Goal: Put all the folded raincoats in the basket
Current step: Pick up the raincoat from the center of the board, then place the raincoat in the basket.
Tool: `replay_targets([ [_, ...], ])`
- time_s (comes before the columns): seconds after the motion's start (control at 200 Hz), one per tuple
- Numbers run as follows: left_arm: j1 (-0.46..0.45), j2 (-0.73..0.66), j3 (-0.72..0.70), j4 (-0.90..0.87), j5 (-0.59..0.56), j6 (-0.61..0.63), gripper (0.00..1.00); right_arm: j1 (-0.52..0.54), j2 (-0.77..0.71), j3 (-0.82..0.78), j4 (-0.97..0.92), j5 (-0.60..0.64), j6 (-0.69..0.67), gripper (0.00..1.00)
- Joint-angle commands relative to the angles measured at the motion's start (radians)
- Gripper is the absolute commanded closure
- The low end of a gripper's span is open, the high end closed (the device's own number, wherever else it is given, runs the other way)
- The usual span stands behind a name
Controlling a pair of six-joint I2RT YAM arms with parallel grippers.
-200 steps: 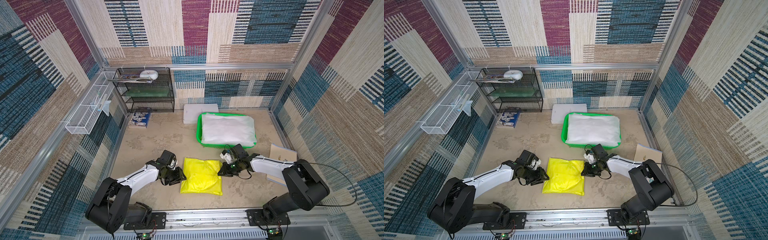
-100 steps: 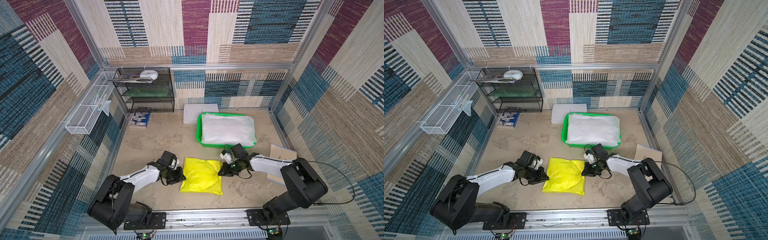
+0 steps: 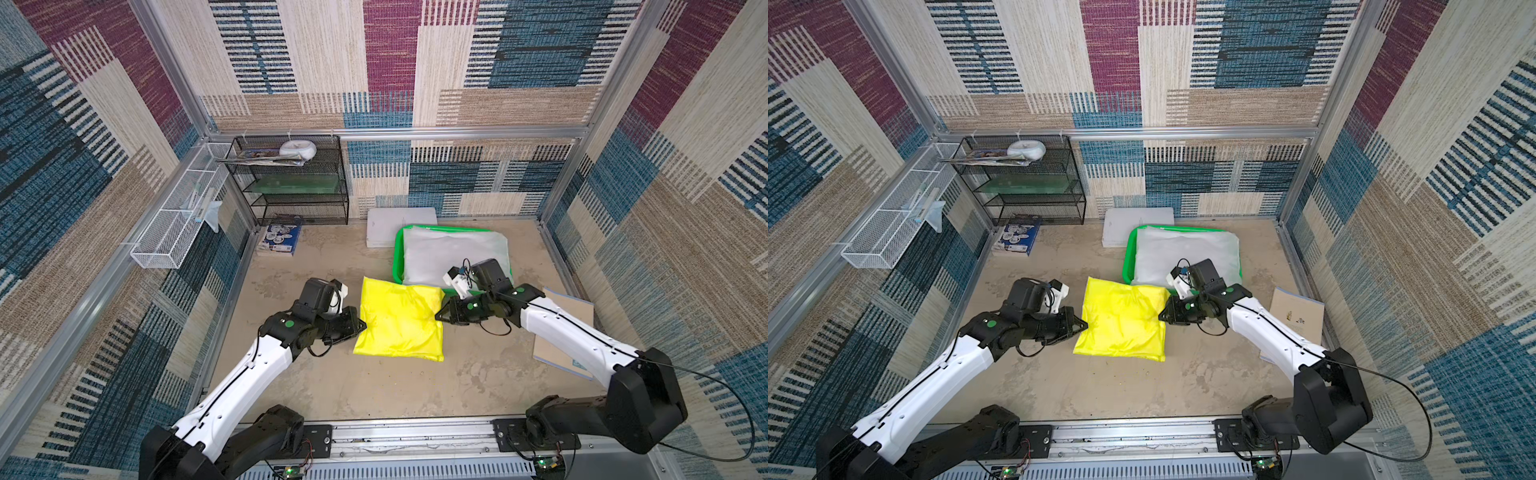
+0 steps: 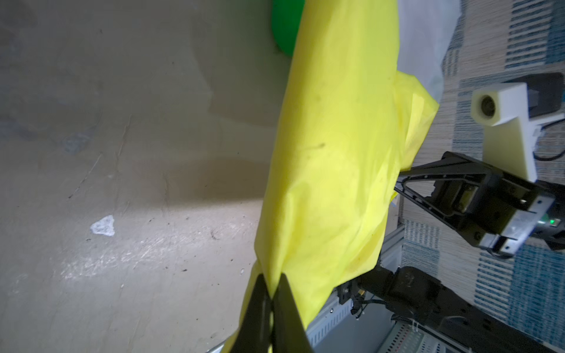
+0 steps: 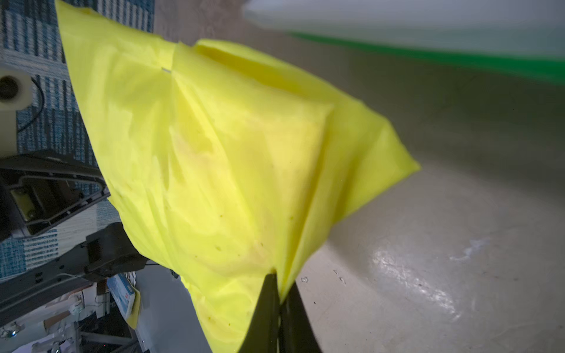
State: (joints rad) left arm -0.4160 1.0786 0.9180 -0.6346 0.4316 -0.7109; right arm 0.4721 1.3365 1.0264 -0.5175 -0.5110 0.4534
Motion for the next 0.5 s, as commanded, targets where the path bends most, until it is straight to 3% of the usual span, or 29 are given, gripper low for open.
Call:
replay_targets([
  [0.0, -0.001, 0.12, 0.181, -0.105, 0.058, 0.021, 1.0, -0.05, 0.001, 0.157, -0.125, 0.099, 0.019, 1.0],
  [0.18, -0.001, 0.496, 0.583, -0.115, 0.117, 0.033, 1.0, -0.218, 0.172, 0.53, -0.313, 0.195, -0.041, 1.0],
  [0.386, -0.014, 0.97, 1.118, -0.228, 0.236, 0.035, 1.0, -0.362, 0.403, 0.75, -0.447, 0.252, -0.097, 1.0],
  [0.496, -0.029, 1.182, 1.378, -0.305, 0.259, 0.027, 1.0, -0.412, 0.507, 0.827, -0.485, 0.21, -0.13, 1.0],
])
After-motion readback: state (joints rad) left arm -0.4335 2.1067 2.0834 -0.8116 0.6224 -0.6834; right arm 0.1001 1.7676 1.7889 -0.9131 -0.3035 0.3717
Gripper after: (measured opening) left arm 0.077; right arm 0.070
